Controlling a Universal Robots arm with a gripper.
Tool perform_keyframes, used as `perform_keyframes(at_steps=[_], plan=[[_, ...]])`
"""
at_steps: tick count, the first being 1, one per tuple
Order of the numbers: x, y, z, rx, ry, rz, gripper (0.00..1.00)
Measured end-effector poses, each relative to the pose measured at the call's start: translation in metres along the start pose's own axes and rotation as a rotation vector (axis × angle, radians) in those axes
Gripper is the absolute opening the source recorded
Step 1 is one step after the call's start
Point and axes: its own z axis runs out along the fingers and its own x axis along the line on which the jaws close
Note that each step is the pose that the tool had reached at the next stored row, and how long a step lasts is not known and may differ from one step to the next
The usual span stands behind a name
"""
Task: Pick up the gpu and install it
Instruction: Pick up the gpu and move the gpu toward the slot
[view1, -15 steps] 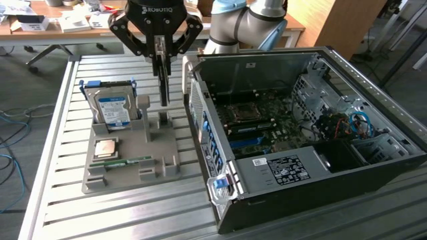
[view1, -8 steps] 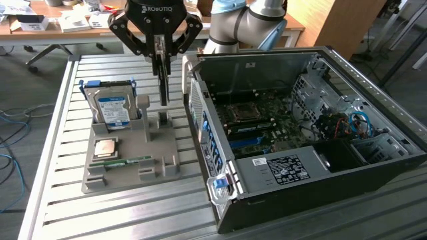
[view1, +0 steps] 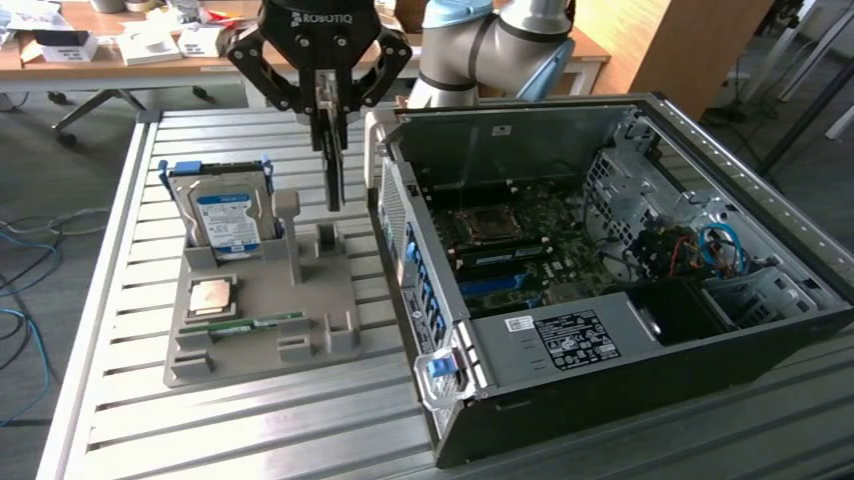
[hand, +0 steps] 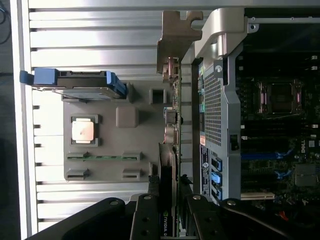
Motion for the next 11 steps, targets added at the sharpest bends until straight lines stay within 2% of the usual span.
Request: perform_keyframes(at_steps=[11], plan=[[-0.02,0.0009,0.0003,0.0,0.0,0.0,0.26]])
